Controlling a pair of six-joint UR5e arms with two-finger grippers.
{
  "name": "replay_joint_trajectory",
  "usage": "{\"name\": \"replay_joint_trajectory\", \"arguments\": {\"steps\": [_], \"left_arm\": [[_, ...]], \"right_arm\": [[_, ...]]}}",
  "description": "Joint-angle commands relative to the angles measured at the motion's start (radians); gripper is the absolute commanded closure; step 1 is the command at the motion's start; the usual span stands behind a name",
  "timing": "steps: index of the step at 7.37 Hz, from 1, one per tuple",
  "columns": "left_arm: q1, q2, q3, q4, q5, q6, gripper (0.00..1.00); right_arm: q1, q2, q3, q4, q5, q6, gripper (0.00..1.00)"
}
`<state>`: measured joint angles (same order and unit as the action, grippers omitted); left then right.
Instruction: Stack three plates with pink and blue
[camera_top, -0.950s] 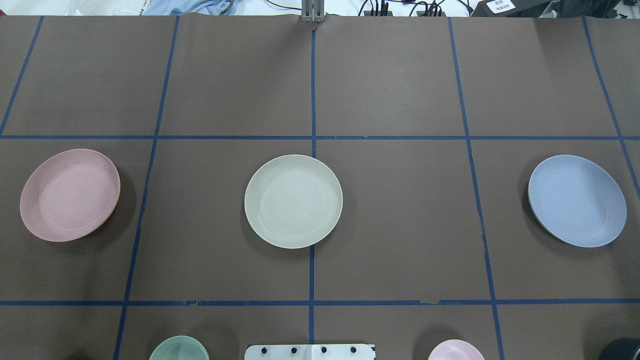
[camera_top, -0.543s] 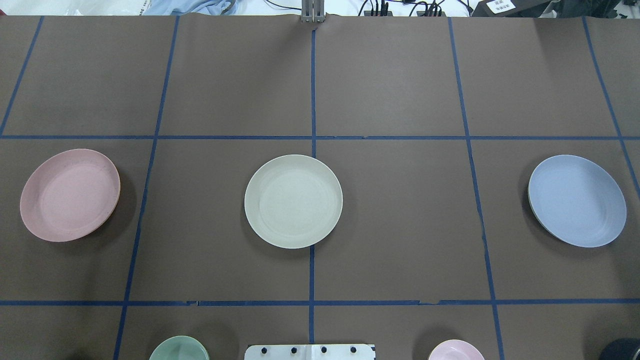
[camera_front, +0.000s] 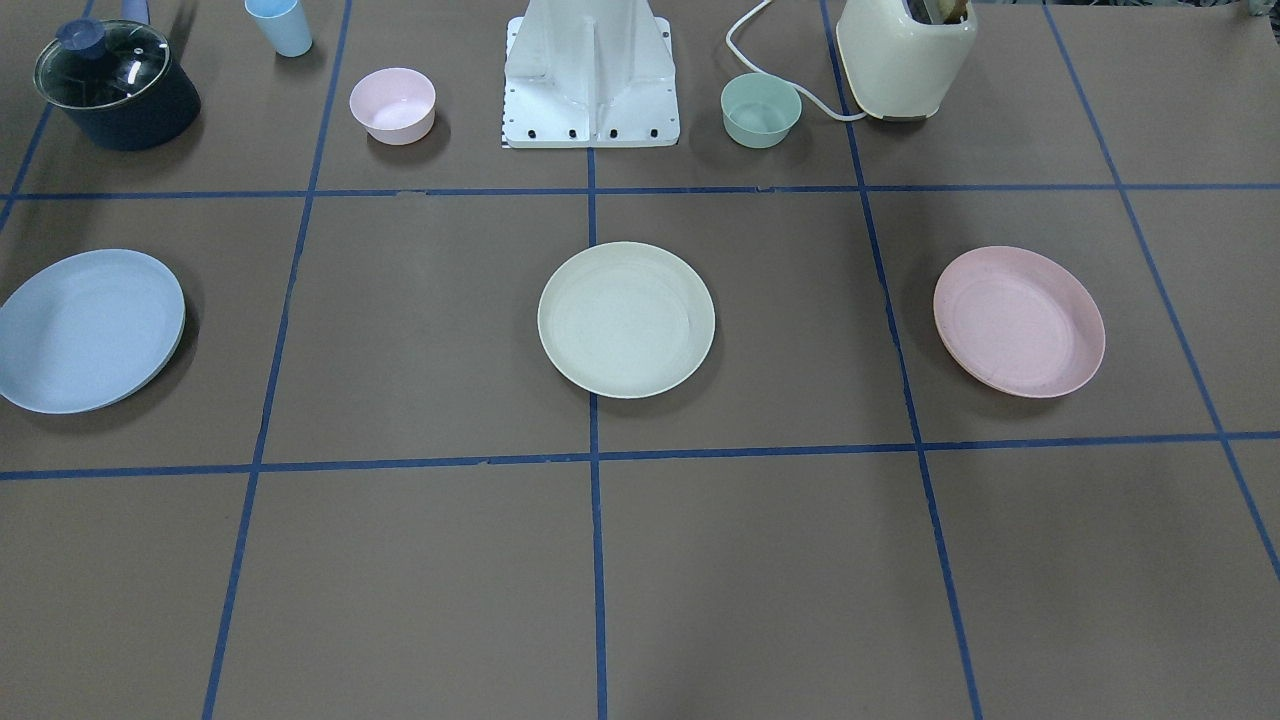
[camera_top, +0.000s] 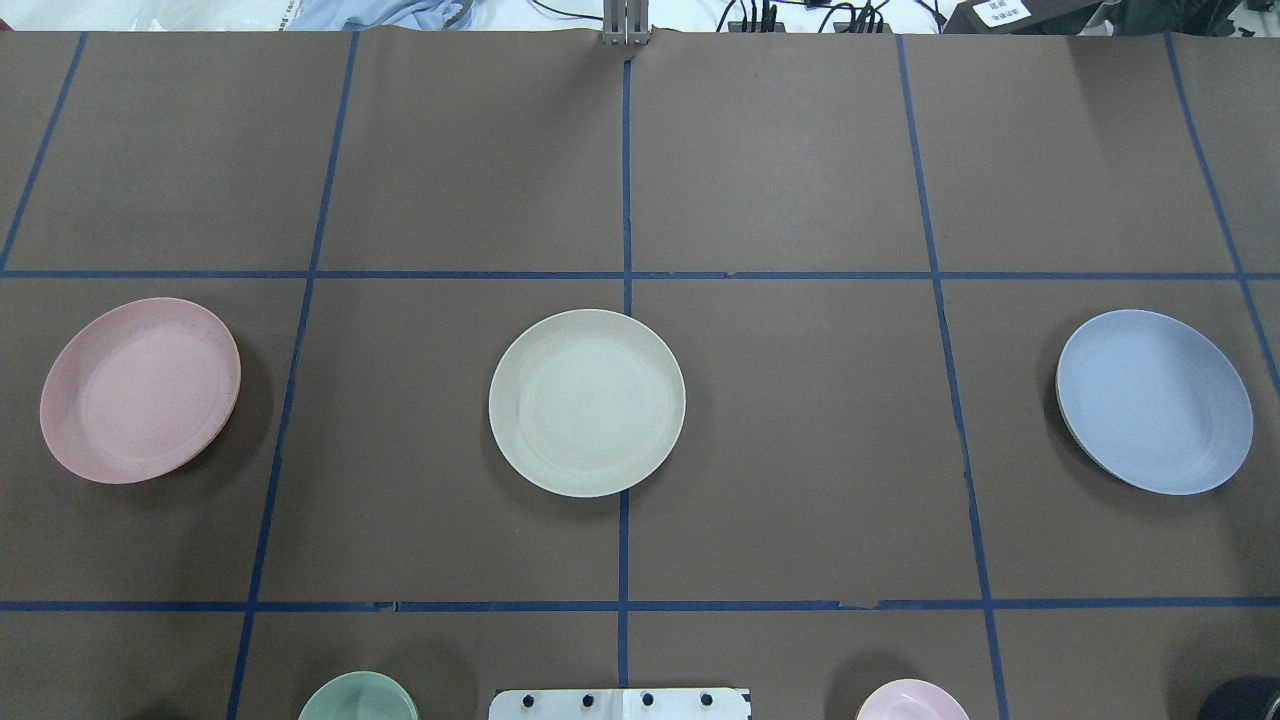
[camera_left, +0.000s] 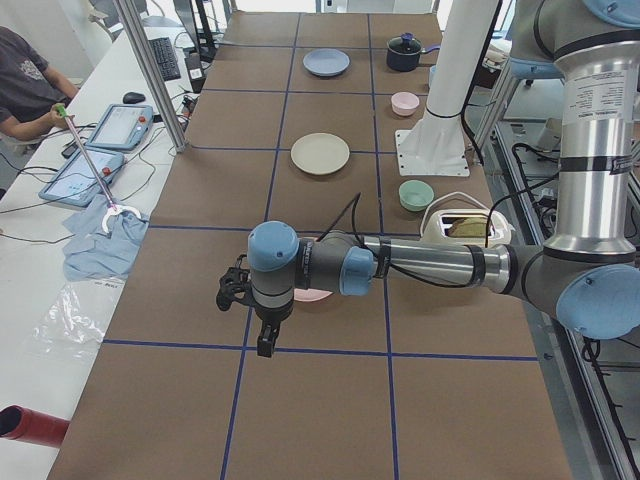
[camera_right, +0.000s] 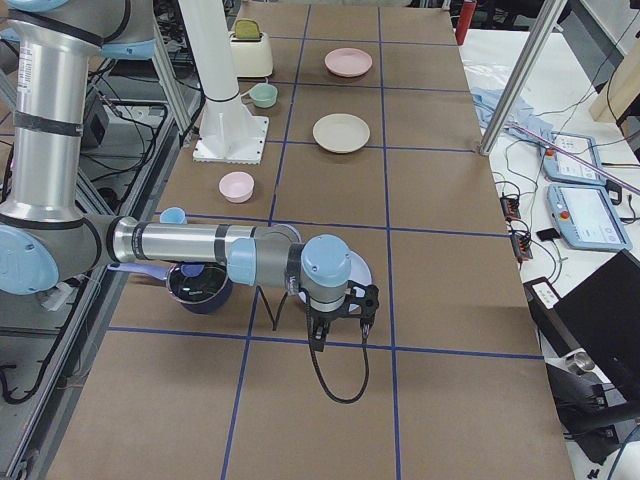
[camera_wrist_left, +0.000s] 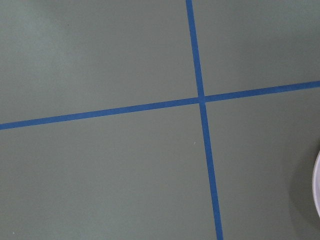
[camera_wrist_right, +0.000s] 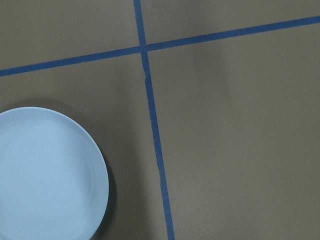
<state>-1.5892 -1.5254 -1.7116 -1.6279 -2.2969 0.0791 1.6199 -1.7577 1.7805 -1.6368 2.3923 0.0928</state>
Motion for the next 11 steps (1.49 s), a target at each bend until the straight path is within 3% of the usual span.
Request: {"name": "replay_joint_trajectory", "arguments": {"steps": [1,3,4,7,10,11], "left_arm": [[0.037,-0.018,-0.031,-0.024,-0.009,-0.001,0.00],[0.099,-0.019,-0.027,-0.058,-0.097,-0.028,0.00],[0.133,-0.018,-0.028,-0.111,-0.102,-0.189,0.00],[0.309,0.060,-0.023,-0.416,-0.049,-0.630,0.00],[0.458,0.080,0.126,-0.701,0.017,-0.852,0.00],[0.510,0.079,0.151,-0.730,0.031,-0.893,0.00]], "right_arm": [[0.000,0.003,0.002,0.000,0.004,0.002,0.00],[0.000,0.011,-0.001,0.000,0.031,0.001,0.00],[0.000,0.011,-0.003,0.002,0.044,0.002,0.00],[-0.002,0.006,-0.026,0.064,0.041,-0.001,0.00],[-0.002,0.009,-0.021,0.071,0.050,0.001,0.00],[-0.002,0.009,-0.018,0.071,0.056,-0.001,0.00]]}}
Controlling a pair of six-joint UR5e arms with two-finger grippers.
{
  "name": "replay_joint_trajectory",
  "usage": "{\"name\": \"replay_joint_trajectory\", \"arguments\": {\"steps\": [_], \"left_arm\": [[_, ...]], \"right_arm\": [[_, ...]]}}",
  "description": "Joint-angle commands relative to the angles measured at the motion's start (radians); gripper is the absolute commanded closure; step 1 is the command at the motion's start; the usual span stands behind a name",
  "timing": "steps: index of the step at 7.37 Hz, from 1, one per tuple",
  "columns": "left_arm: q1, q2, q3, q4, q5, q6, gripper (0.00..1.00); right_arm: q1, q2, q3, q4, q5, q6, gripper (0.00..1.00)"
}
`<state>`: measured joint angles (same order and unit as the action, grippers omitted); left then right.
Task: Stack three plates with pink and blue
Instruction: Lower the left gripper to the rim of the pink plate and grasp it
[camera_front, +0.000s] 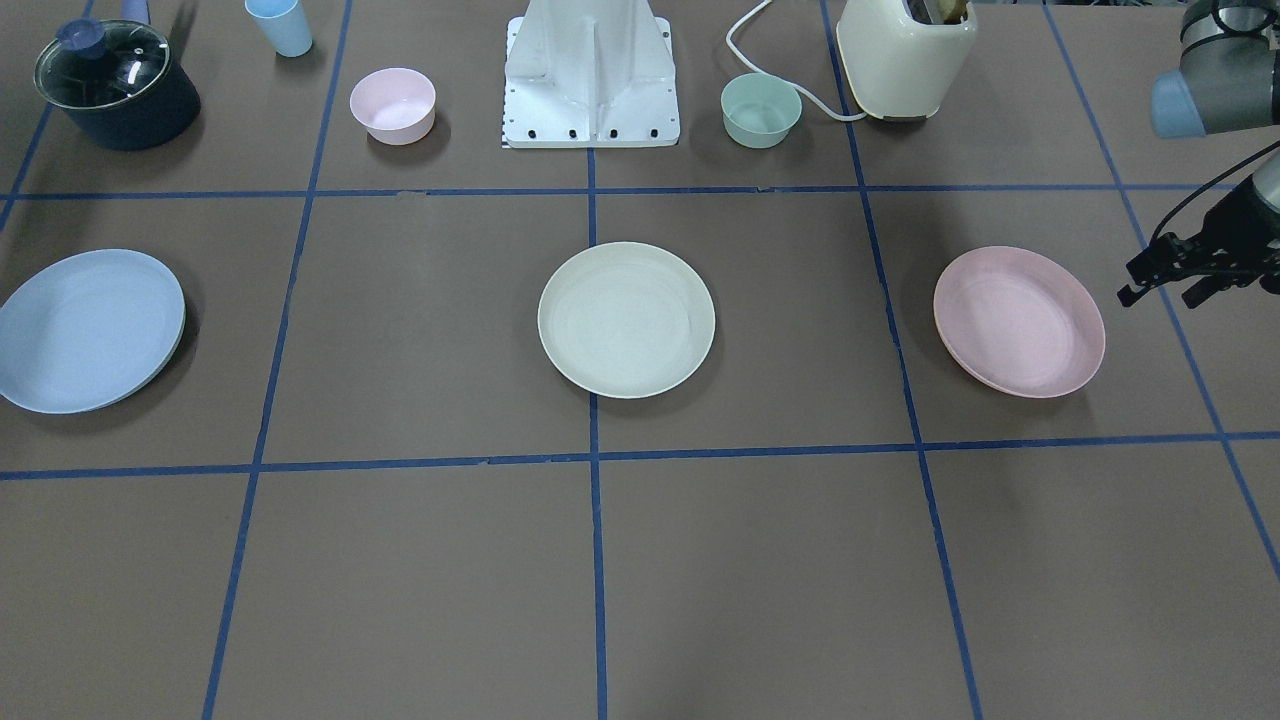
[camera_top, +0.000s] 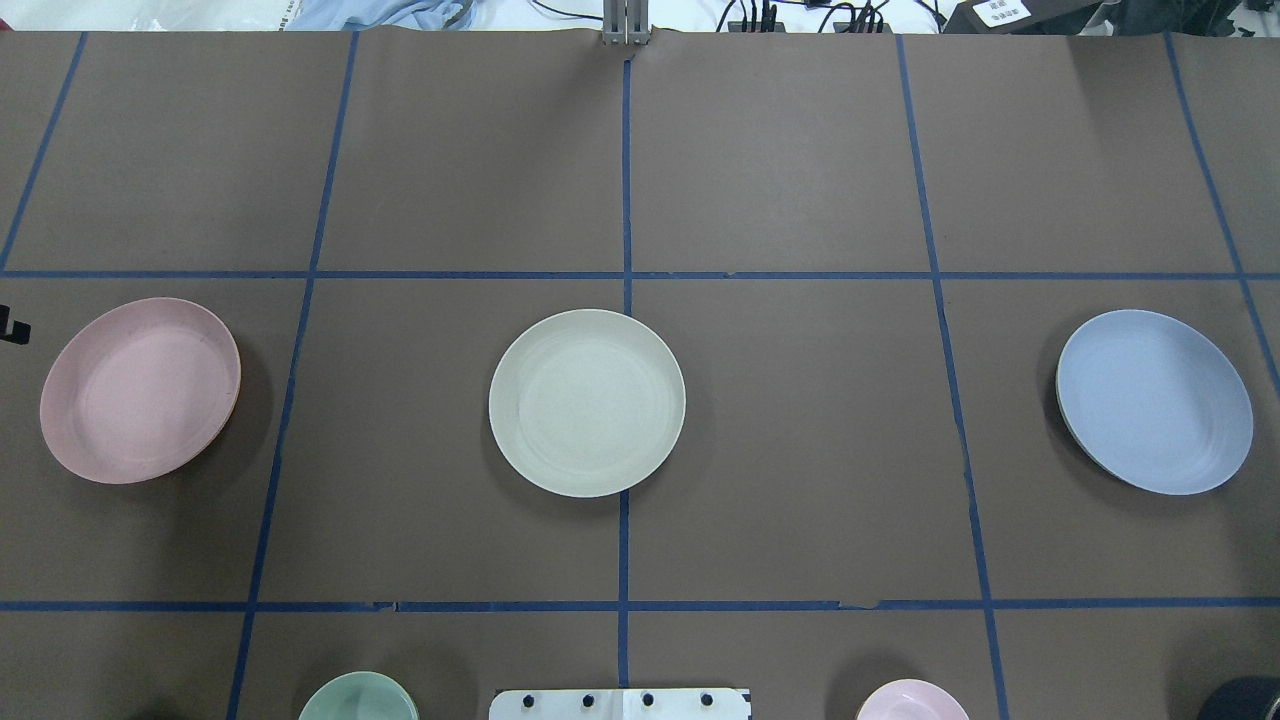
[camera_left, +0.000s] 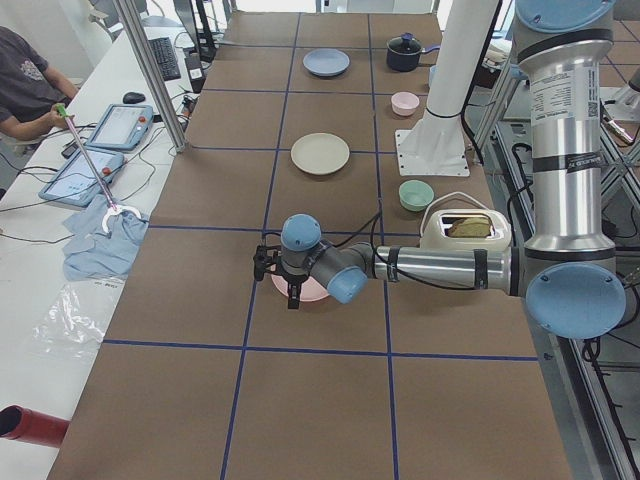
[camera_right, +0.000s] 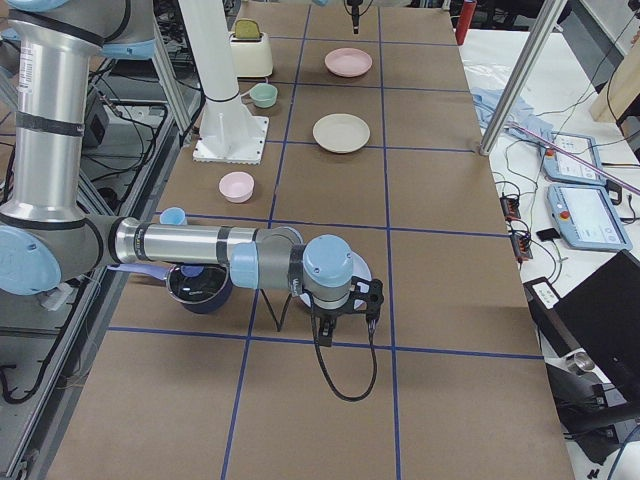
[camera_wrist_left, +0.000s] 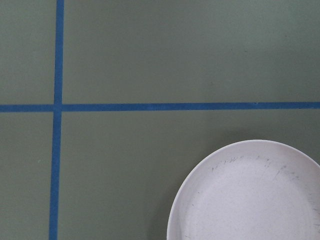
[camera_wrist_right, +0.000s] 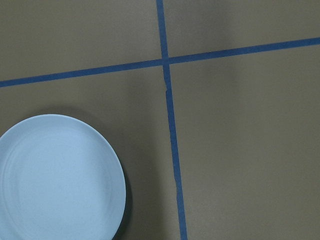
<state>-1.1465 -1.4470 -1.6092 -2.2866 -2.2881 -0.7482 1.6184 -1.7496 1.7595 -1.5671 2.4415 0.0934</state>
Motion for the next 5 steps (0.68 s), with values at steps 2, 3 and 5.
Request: {"name": "replay_joint_trajectory", "arguments": {"steps": [2,3,5], "left_arm": [[0.117,-0.004,0.054,-0.071,0.024,-0.077,0.05],[0.122,-0.004,0.058,-0.070,0.024,-0.077,0.20],[0.139,-0.010,0.074,-0.070,0.025,-0.072,0.34]], "right_arm": [[0.000,0.002,0.003,0.001,0.011,-0.001,0.00],[0.000,0.002,0.003,0.001,0.011,-0.001,0.00],[0.000,0.002,0.003,0.001,0.011,-0.001,0.00]]}}
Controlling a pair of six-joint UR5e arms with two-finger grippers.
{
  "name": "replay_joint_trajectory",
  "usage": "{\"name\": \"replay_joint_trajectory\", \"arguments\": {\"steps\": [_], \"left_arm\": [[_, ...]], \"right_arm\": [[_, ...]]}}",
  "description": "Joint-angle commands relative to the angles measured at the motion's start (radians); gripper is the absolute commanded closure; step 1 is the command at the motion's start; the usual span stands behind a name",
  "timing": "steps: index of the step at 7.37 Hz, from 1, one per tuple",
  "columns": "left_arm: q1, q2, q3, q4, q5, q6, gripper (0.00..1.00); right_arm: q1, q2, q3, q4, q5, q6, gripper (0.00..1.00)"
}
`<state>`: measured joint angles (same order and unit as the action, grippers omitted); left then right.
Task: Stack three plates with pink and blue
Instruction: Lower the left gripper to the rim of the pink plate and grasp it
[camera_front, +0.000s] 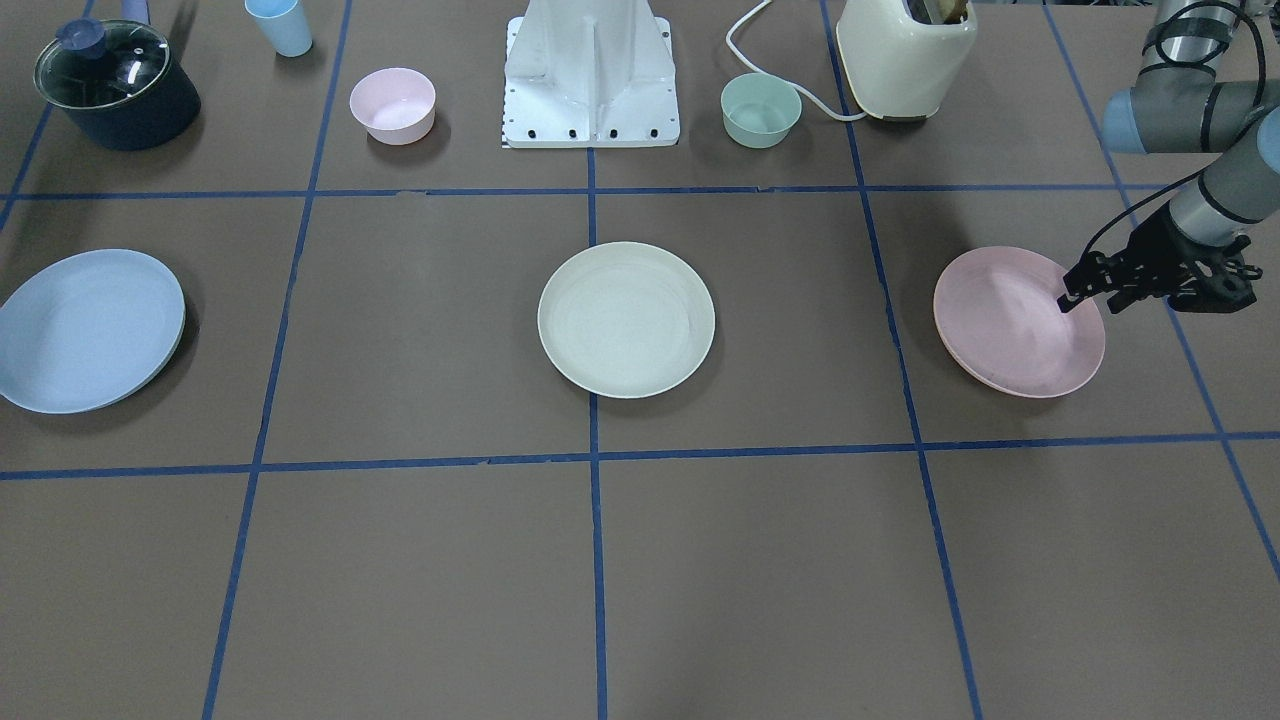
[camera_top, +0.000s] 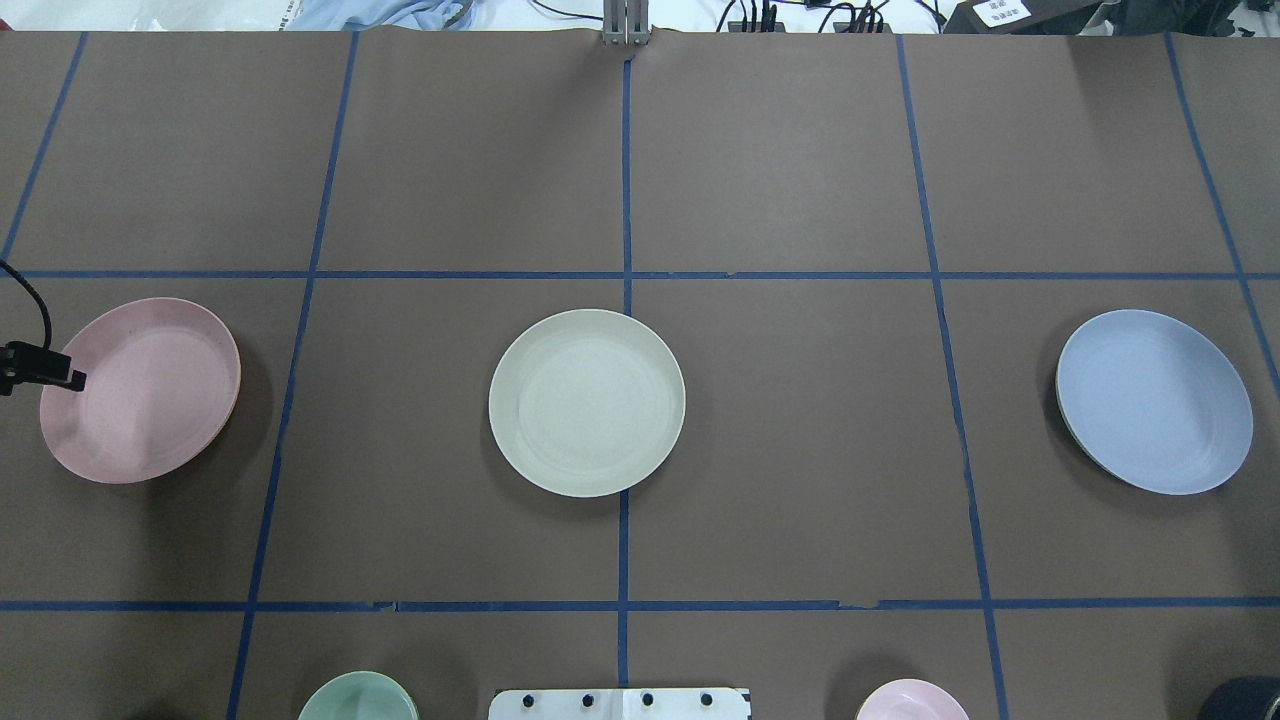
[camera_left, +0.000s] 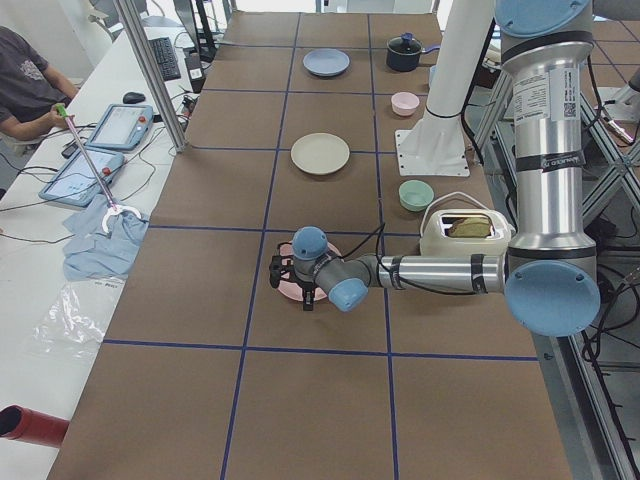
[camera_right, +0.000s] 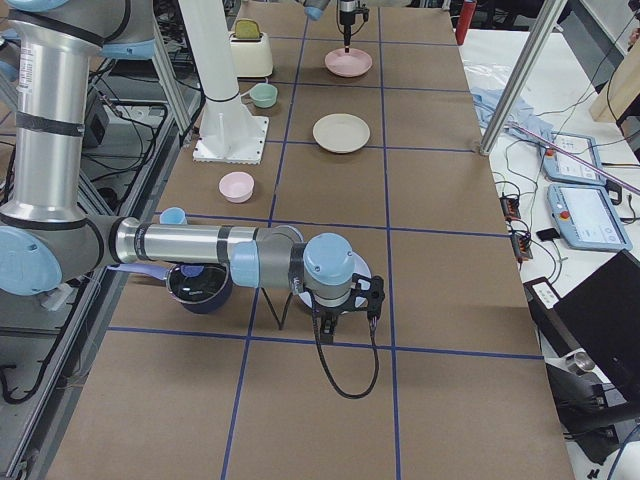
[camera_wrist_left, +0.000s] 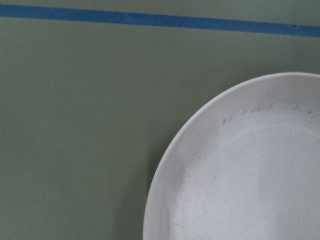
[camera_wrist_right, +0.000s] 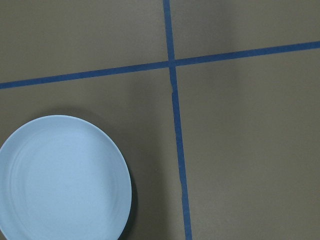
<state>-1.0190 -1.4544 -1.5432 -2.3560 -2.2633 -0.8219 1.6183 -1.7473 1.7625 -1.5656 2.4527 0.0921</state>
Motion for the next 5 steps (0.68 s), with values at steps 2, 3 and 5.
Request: {"name": "replay_joint_trajectory", "arguments": {"steps": [2,3,5], "left_arm": [[0.013,-0.003,0.009,0.001,0.001,0.006,0.47],[0.013,-0.001,0.011,0.003,0.002,0.007,0.56],[0.013,0.000,0.017,0.003,0.002,0.007,0.58]], "right_arm": [[-0.002,0.000,-0.001,-0.001,0.000,0.000,0.00],[-0.002,0.002,-0.001,-0.001,0.000,0.000,0.00],[-0.002,0.002,0.000,-0.001,0.000,0.000,0.00]]}}
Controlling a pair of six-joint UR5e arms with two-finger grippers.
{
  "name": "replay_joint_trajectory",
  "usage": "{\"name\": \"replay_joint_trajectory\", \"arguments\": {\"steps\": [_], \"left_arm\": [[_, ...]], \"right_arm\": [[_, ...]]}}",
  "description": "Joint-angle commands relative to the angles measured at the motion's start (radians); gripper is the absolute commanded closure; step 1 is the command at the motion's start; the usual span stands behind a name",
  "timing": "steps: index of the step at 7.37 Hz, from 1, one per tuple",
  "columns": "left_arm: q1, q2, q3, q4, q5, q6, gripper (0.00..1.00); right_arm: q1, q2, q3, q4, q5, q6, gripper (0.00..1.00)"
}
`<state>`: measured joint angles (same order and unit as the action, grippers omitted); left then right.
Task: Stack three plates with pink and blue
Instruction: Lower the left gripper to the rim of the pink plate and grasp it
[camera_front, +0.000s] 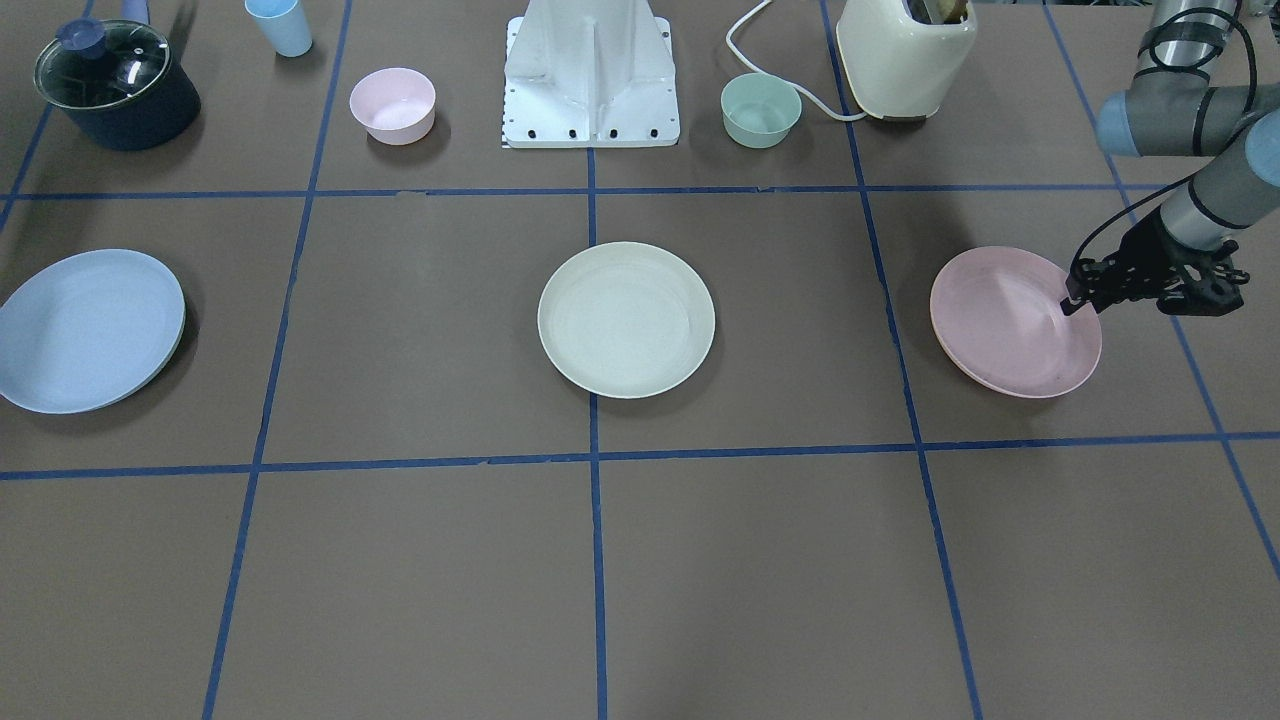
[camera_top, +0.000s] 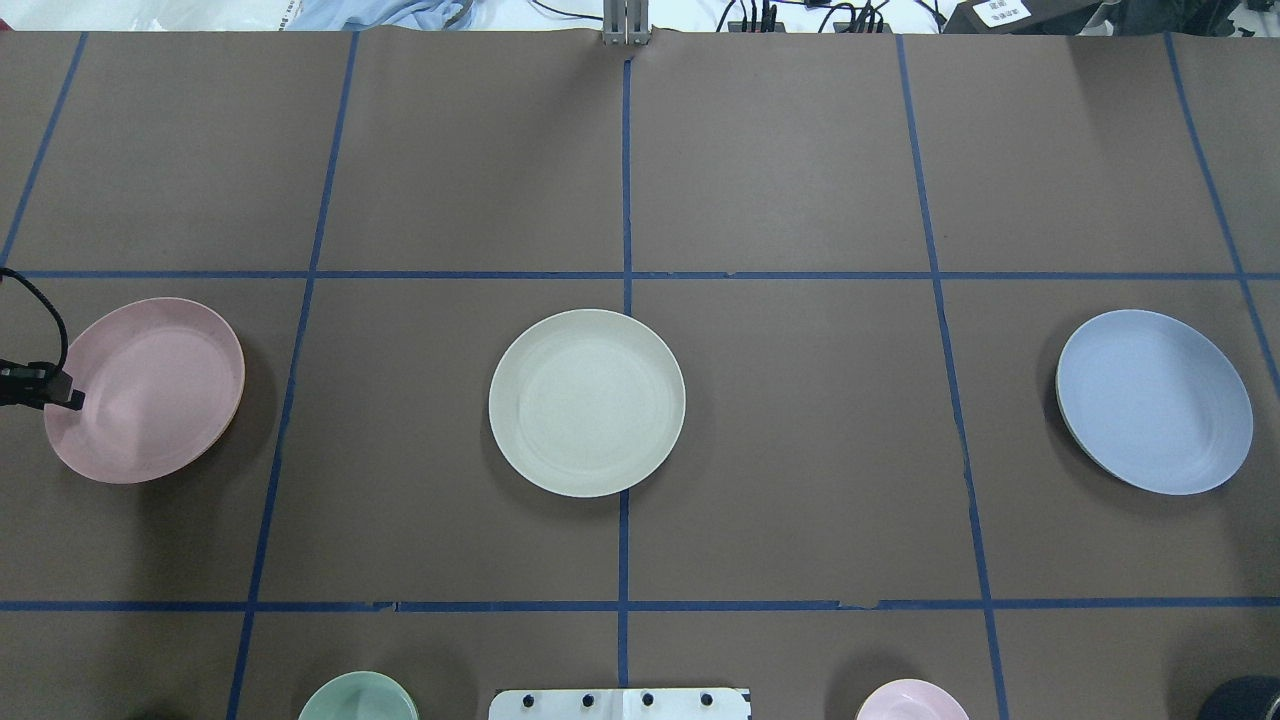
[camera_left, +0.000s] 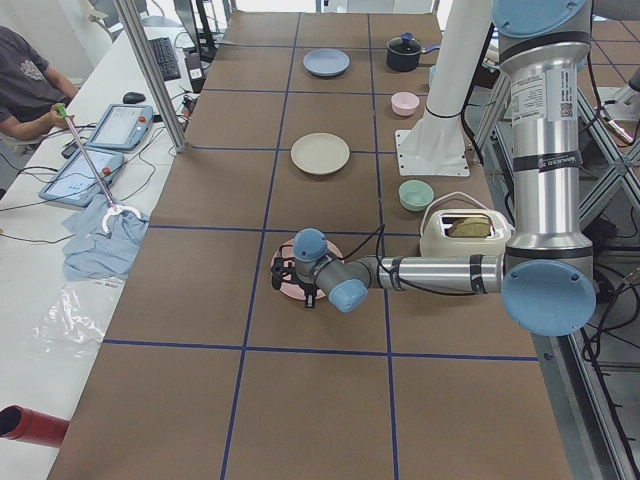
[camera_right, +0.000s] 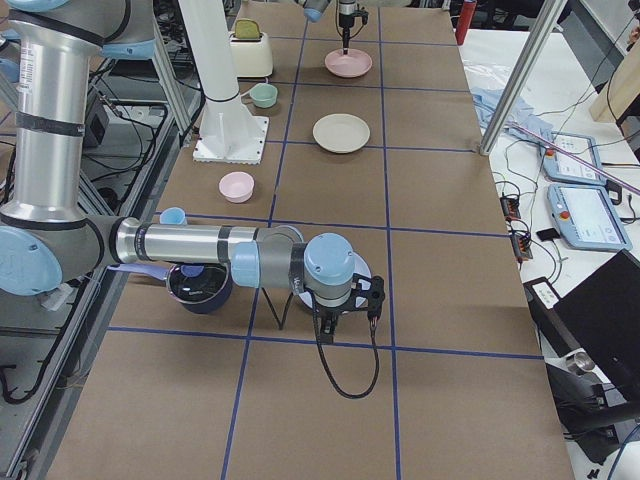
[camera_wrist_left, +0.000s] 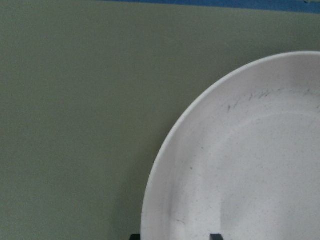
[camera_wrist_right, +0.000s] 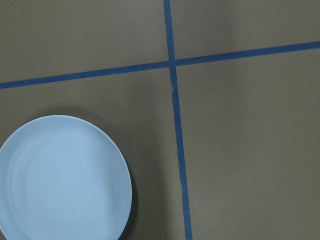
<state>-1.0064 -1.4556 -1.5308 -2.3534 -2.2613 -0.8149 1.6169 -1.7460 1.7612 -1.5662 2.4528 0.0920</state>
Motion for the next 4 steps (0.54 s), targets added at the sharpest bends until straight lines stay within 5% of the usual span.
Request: {"name": "replay_joint_trajectory", "arguments": {"steps": [1,2,4], "left_arm": [[0.000,0.001,0.009,0.000,0.006,0.000,0.60],[0.000,0.001,0.009,0.002,0.038,0.002,0.66],[0.000,0.007,0.006,0.002,0.042,0.002,1.00]], "right_arm": [[0.000,0.000,0.001,0.000,0.002,0.002,0.00],[0.001,0.000,0.001,0.000,0.011,0.002,0.00],[0.001,0.000,0.001,0.000,0.017,0.002,0.00]]}}
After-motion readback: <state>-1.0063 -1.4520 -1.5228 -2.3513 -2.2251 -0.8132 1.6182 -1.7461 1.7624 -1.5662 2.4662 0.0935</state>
